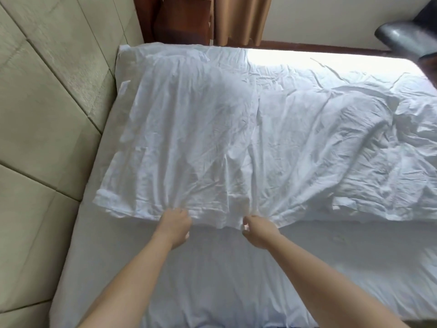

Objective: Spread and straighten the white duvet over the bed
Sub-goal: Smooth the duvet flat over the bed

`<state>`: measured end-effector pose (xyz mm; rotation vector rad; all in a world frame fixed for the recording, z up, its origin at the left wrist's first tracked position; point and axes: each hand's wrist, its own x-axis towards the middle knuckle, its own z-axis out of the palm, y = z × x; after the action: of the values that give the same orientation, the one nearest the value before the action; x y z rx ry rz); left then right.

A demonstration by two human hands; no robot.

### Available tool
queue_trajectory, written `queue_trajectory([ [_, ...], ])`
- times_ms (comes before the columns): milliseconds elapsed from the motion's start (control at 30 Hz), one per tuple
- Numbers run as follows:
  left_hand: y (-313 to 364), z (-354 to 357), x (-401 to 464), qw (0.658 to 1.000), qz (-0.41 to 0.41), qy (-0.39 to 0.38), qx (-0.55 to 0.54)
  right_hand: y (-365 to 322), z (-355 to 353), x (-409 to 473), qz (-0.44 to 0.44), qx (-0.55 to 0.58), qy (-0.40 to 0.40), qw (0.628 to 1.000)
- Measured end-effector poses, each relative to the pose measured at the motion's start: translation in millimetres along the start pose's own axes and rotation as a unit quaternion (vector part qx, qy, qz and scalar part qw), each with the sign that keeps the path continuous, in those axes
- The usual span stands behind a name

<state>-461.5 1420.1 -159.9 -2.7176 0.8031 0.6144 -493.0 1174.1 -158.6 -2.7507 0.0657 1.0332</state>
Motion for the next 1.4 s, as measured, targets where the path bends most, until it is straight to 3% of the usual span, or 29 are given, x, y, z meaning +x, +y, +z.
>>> queue_trajectory([
  [167, 37.0, -12.6, 35.0, 0.992, 0.089, 0.09, 0.017, 24.7, -7.3, -17.0, -0.001, -0.003, 0.165, 0.986],
  [300, 99.3, -49.3, 56.6, 0.998, 0.048, 0.038, -0.031, 74.2, -22.1, -27.2, 0.043, 0.007, 0.238, 0.97],
  [567, 206.6, -93.9, 96.9, 0.985, 0.064, 0.098, -0.13, 184.1, -38.2, -21.2, 0.145, -0.001, 0.204, 0.968],
  [767, 257.3, -112.0, 130.6, 0.997, 0.052, 0.033, -0.055, 249.7, -45.7, 3.7, 0.114, 0.067, 0.221, 0.966],
  [967, 274.9, -110.7, 159.7, 0.998, -0.004, 0.043, -0.048, 290.6, -49.5, 47.9, 0.055, 0.017, 0.197, 0.979],
  [1033, 274.8, -111.4, 163.5, 0.999, -0.003, 0.024, -0.032, 294.1, -52.9, 50.6, -0.021, 0.033, 0.292, 0.956],
  [1100, 267.5, -107.1, 167.7, 0.997, 0.0, 0.079, -0.017, 299.2, -61.7, 43.8, -0.098, 0.053, 0.447, 0.888],
  [1167, 262.2, -108.4, 169.2, 0.989, -0.011, 0.146, -0.006, 308.1, -67.0, 30.1, -0.163, 0.023, 0.524, 0.836],
  [1200, 262.4, -112.3, 168.5, 0.988, -0.014, 0.151, -0.007, 313.1, -64.6, 24.0, -0.201, -0.023, 0.506, 0.839],
  [1233, 264.3, -113.8, 165.7, 0.991, -0.013, 0.135, -0.008, 317.6, -55.0, 20.5, -0.229, -0.08, 0.432, 0.868],
  [1300, 270.3, -105.3, 161.3, 0.999, 0.024, 0.027, -0.021, 319.7, -35.9, 8.8, -0.196, -0.143, 0.122, 0.962],
  [1333, 275.2, -102.3, 158.5, 0.996, 0.032, -0.065, -0.048, 318.3, -25.3, 3.3, -0.132, -0.114, -0.046, 0.984],
  [1367, 279.3, -93.7, 156.8, 0.988, 0.047, -0.138, -0.057, 316.0, -15.5, 0.6, -0.07, -0.065, -0.177, 0.98],
  [1400, 283.2, -89.8, 156.3, 0.973, 0.054, -0.217, -0.062, 312.5, -10.9, -1.2, -0.043, -0.021, -0.23, 0.972],
])
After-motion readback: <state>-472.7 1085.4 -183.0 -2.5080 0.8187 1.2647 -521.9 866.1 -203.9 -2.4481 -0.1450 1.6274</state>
